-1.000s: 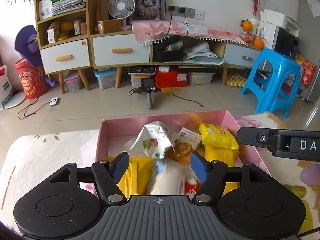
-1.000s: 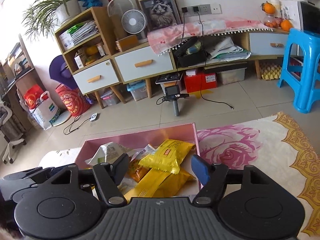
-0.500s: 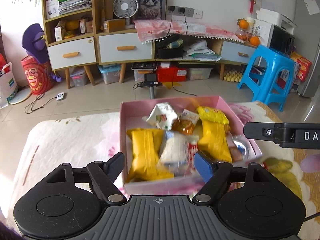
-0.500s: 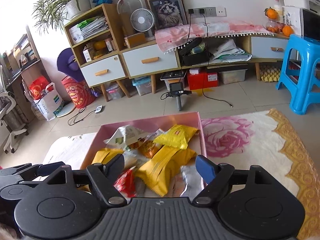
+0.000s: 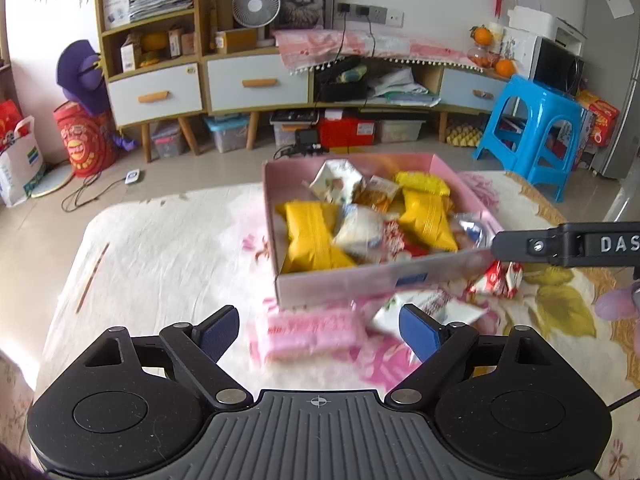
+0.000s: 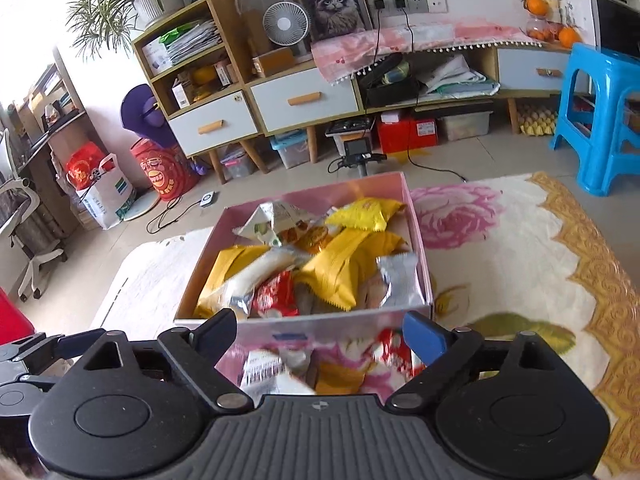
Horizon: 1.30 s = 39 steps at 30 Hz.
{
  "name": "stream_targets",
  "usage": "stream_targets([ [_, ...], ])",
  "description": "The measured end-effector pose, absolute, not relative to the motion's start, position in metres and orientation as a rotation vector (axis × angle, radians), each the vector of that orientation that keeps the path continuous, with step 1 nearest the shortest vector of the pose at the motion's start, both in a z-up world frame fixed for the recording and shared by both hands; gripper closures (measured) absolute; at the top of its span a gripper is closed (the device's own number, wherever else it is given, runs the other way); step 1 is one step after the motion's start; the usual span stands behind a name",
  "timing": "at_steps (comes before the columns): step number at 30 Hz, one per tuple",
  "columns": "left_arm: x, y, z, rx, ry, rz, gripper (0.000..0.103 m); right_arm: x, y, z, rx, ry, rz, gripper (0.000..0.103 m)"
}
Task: Organize snacks
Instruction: 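Withdraw both tools from the box toward the snack pile, then grasp the white pecan packet with the left tool while the right tool grasps the red candy wrapper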
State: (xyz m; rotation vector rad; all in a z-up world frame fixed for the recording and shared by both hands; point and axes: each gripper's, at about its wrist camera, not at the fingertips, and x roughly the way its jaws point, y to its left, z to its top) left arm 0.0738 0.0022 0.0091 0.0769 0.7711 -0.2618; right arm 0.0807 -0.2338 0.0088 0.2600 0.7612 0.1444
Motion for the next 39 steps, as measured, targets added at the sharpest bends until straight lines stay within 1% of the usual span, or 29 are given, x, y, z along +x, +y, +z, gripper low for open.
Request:
stream_targets([
  [2, 0.068, 0.005, 0.007, 0.090, 0.772, -0.258, 0.014, 0.076, -0.236, 0.006, 0.264, 0.769, 0.144, 0.019],
  [5, 0.058, 0.008, 0.001, 0.147, 0.763, -0.258, 0.010, 0.069, -0.242, 0.001, 0.278, 0.786, 0.127, 0.013],
  [11, 0.049, 0.010, -0.013, 0.174, 0.799, -0.291, 0.010, 0.058, -0.258, -0.015, 0.229, 0.856, 0.087, 0.012],
  [18, 0.045, -0.004, -0.026, 0.188, 0.819, -0.340, 0.010, 0.045, -0.272, -0.026, 0.113, 0.860, 0.040, 0.012],
  [25, 0.049, -0.032, -0.034, 0.146, 0.806, -0.392, 0.010, 0.051, -0.282, -0.037, 0.097, 0.879, 0.043, 0.011],
  [30, 0.055, -0.047, -0.041, 0.067, 0.760, -0.418, 0.010, 0.059, -0.290, -0.042, 0.139, 0.886, 0.026, 0.011],
  [39, 0.073, -0.062, -0.057, -0.092, 0.763, -0.408, 0.010, 0.076, -0.300, -0.050, 0.198, 0.887, 0.011, 0.011],
])
